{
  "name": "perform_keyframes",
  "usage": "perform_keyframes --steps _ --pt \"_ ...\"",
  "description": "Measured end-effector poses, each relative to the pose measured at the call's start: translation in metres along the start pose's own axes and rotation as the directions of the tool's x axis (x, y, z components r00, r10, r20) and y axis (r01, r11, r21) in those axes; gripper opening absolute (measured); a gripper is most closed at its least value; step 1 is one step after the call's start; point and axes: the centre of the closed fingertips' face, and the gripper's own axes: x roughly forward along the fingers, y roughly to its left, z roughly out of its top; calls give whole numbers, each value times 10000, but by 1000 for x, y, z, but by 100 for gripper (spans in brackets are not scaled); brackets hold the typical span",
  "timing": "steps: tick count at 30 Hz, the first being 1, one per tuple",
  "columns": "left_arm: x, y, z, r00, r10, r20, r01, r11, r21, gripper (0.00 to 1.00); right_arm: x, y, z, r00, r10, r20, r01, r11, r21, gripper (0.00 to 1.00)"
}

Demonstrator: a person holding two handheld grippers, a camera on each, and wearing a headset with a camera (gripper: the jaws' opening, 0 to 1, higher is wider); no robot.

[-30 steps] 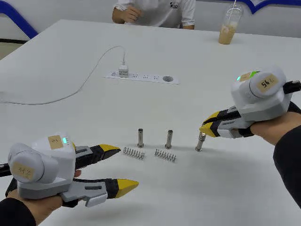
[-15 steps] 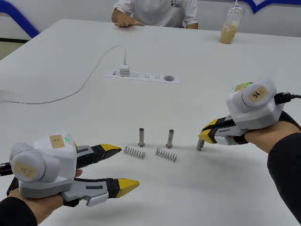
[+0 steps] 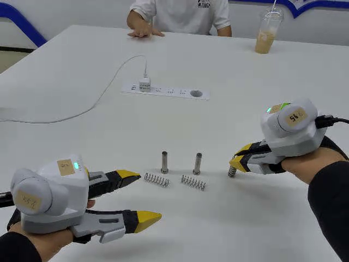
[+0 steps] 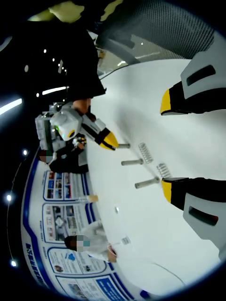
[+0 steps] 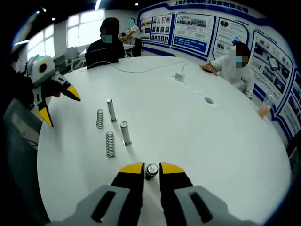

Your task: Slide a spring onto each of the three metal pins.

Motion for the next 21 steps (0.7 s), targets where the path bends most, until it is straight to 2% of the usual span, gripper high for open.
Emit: perform_keyframes --steps 2,11,21 --pt "0 0 1 10000 -6 9 6 10000 6 54 -1 -1 1 10000 -45 59 45 10000 -18 17" --pt "0 0 1 10000 -25 23 25 10000 20 54 -10 0 9 9993 -185 331 188 9998 -94 19" --pt "1 0 2 10000 -20 49 20 10000 72 55 -24 13 29 9954 -175 945 220 9986 -477 20"
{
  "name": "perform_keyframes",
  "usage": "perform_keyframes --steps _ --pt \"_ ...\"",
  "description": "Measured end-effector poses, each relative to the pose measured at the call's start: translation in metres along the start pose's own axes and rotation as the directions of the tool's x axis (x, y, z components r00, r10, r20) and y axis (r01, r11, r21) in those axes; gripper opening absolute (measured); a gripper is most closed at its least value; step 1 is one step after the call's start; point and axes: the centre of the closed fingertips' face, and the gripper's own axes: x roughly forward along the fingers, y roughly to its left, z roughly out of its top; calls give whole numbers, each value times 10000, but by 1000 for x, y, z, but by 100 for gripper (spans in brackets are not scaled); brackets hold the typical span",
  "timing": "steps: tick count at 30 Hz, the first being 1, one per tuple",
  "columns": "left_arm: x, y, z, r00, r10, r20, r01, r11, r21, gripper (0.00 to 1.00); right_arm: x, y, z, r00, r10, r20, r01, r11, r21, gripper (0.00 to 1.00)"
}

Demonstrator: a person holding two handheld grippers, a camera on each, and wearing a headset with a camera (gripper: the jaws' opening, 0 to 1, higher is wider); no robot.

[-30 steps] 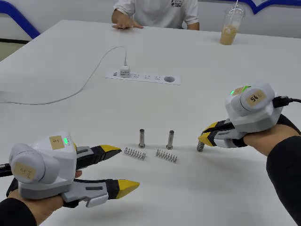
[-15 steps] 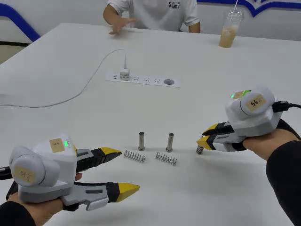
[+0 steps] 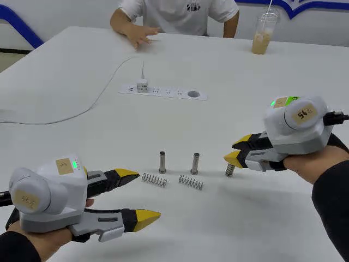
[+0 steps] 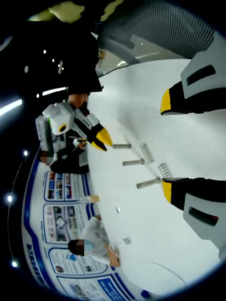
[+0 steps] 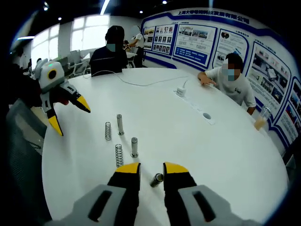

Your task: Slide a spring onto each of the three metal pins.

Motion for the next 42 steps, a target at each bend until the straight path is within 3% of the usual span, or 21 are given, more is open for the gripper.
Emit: perform_keyframes --steps 9,20,28,42 --pt "0 0 1 10000 -11 25 10 10000 39 54 7 26 7 9986 515 146 -512 9985 -168 20" --pt "1 0 2 10000 -18 -1 18 10000 71 54 39 56 -15 9887 1443 -399 -1445 9895 -17 19" --pt "3 -1 2 10000 -53 -27 53 10000 72 54 55 60 -31 9832 1687 -692 -1670 9855 299 17" --pt "4 -3 1 9999 -102 -93 102 9999 85 53 66 65 -38 9770 1949 -865 -1911 9803 500 14"
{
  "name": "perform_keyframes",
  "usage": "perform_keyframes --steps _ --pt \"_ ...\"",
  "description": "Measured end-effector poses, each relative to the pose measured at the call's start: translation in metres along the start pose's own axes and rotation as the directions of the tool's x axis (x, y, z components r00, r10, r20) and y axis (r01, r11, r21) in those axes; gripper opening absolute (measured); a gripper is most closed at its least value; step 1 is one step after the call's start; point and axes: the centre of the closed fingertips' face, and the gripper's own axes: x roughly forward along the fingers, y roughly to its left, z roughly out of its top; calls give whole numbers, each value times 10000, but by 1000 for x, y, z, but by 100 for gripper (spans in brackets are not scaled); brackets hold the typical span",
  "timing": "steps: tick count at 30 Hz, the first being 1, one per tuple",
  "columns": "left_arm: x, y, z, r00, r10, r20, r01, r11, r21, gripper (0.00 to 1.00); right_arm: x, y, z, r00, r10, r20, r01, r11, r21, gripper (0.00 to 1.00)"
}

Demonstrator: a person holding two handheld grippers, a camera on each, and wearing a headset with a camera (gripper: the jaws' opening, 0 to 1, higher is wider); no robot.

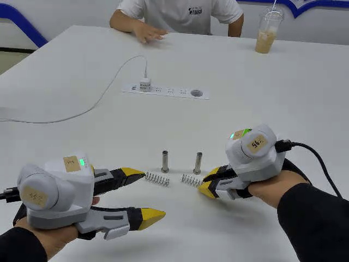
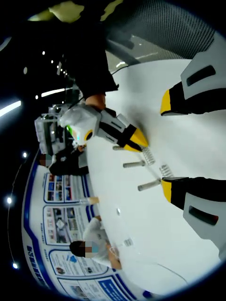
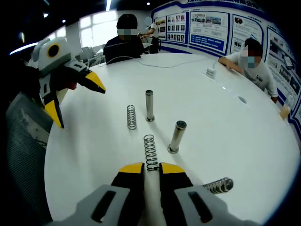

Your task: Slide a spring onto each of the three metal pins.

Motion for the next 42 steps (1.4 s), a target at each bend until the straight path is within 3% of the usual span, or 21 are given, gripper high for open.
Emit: perform_keyframes --steps 9,19,29,36,42 --pt "0 -1 0 10000 -51 -43 51 10000 36 53 -1 3 1 9999 126 16 -127 9999 111 11" --pt "11 -6 2 9988 -420 -262 430 9982 408 51 -20 24 8 9985 514 -179 -522 9975 -479 11" --pt "25 -14 5 9946 -880 -551 942 9881 1219 46 -40 52 18 9887 1353 -641 -1417 9840 -1084 11" --pt "30 -22 3 9915 -1113 -676 1213 9783 1678 39 -44 72 26 9790 1793 -968 -1925 9698 -1500 11" --pt "31 -25 4 9911 -1153 -664 1261 9733 1919 31 -44 78 30 9741 1979 -1093 -2141 9630 -1639 11"
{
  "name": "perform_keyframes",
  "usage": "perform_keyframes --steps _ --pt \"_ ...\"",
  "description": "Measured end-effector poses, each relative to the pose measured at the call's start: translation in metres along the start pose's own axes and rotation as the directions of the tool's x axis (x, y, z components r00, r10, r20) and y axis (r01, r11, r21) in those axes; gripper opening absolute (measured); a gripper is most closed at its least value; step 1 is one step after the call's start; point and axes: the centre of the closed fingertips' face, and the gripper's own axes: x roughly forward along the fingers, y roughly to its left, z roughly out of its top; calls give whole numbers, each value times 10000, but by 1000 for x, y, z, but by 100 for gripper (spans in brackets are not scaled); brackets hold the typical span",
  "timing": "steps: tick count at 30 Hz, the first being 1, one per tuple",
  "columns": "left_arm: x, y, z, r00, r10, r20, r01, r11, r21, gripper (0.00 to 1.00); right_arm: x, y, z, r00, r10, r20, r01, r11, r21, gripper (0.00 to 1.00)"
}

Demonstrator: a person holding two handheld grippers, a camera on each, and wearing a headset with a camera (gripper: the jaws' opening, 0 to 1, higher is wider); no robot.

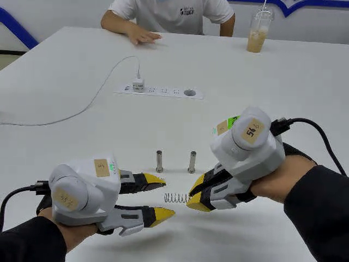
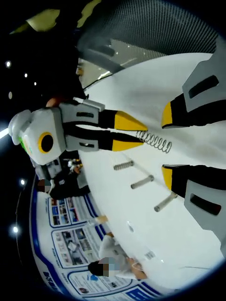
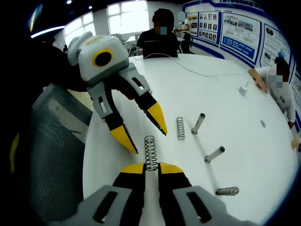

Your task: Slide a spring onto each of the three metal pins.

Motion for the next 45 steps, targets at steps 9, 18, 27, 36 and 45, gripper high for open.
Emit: perform_keyframes --steps 9,18,27,36,45 --pt "0 -5 2 9999 -146 79 142 9988 472 14 -6 6 6 9999 98 -41 -98 9998 -167 11" --pt "0 -4 2 9999 -116 88 111 9989 454 12 -14 7 25 9989 -45 466 61 9994 -339 11" --pt "0 -4 4 9998 -141 170 136 9995 295 11 -17 7 41 9943 -152 1059 202 9987 -466 11" --pt "2 -6 9 9993 -210 309 204 9996 182 11 -17 8 57 9859 -263 1653 370 9974 -619 11" --pt "4 -5 11 9991 -245 339 241 9996 140 11 -16 9 61 9825 -334 1833 469 9965 -698 11"
